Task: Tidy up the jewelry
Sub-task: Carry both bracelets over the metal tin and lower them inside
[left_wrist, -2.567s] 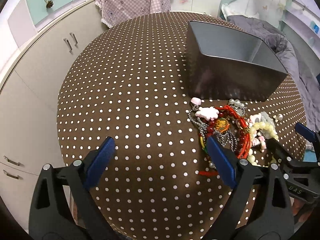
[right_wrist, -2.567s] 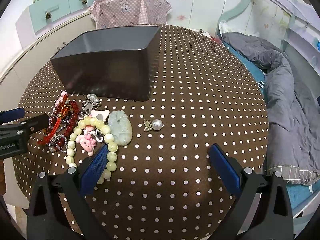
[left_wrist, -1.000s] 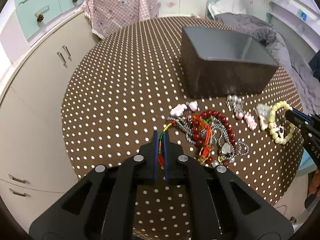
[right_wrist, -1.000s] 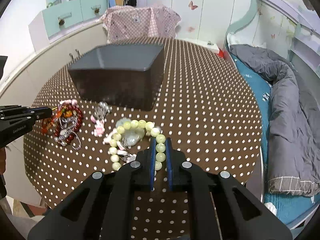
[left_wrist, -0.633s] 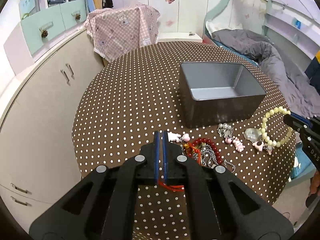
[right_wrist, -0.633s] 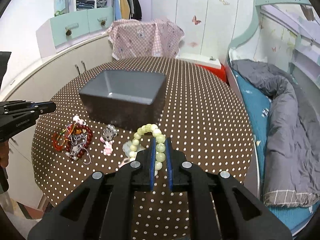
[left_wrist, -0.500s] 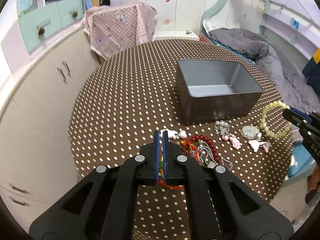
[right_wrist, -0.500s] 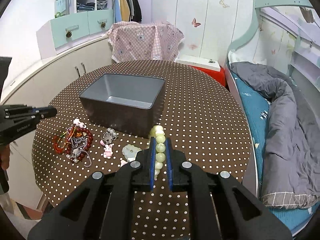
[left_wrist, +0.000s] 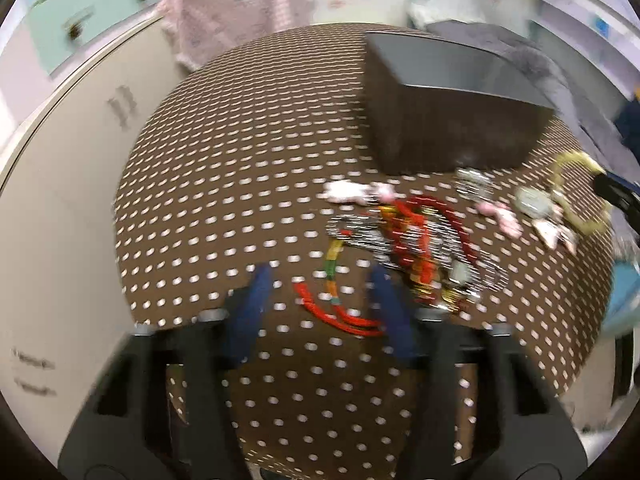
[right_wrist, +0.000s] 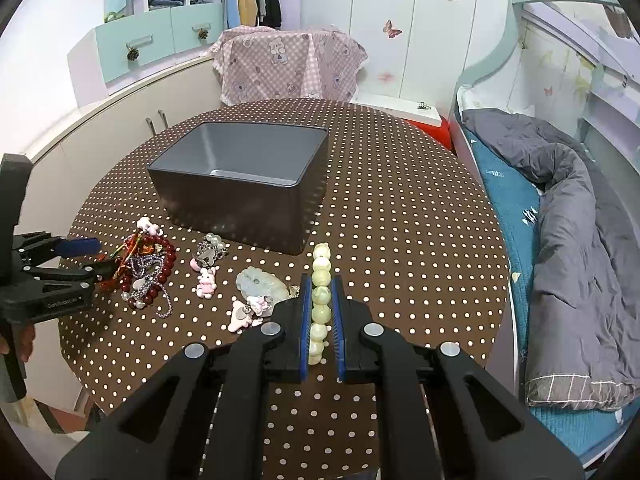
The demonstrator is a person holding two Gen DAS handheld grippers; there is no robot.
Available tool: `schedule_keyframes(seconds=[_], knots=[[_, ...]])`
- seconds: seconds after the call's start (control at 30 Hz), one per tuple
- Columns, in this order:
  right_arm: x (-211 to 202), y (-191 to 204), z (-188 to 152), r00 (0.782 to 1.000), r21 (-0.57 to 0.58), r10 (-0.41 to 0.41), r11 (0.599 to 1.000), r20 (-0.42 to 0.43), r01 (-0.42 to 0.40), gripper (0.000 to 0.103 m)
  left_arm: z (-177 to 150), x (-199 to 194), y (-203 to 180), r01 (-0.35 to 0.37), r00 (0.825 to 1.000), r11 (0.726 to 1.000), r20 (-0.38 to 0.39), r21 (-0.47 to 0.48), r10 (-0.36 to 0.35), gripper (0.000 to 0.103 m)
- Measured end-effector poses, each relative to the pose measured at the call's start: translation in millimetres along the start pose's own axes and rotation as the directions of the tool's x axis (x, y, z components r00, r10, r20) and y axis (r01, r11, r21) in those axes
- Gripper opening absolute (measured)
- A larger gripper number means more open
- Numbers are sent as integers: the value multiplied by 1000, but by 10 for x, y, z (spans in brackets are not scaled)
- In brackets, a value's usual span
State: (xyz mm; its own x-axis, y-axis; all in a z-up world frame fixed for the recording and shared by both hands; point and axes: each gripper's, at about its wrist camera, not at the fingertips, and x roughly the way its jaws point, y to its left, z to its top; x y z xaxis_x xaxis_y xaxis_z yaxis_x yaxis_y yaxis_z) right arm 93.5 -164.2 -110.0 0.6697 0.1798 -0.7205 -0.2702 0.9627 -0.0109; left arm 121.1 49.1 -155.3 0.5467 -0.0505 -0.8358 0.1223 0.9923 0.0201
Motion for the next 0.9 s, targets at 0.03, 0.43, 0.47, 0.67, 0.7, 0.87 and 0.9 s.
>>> schedule_keyframes(seconds=[0.03, 0.43, 0.47, 0.67, 0.7, 0.87, 0.9], knots=[[1, 3, 1, 1000, -1, 0, 1000, 2, 0, 8, 15, -5, -9, -23, 1000, 1000, 0, 11, 23, 6], [-128, -19, 57, 999, 1, 1, 1000, 48, -1, 8, 186, -152, 197, -26, 997, 999, 72, -47, 29, 5], [-150, -18, 70, 998, -1, 2, 1000, 56, -2, 8, 208, -196, 196, -29, 995, 999, 90, -45, 33, 5], [-253, 19, 149, 995, -19, 21, 1000, 94, -19, 8, 308, -379, 165, -14, 987, 999, 161, -33, 19, 5], [-269, 28, 166, 995, -23, 19, 1000, 101, -16, 8, 331, -406, 158, -13, 985, 999, 173, -29, 18, 5], [-378, 51, 285, 988, -41, 27, 999, 149, -21, 8, 453, -523, 109, 0, 974, 1000, 225, -14, 3, 5], [-393, 60, 307, 987, -45, 24, 999, 158, -18, 8, 480, -545, 91, 2, 972, 1000, 236, -10, 1, 5]])
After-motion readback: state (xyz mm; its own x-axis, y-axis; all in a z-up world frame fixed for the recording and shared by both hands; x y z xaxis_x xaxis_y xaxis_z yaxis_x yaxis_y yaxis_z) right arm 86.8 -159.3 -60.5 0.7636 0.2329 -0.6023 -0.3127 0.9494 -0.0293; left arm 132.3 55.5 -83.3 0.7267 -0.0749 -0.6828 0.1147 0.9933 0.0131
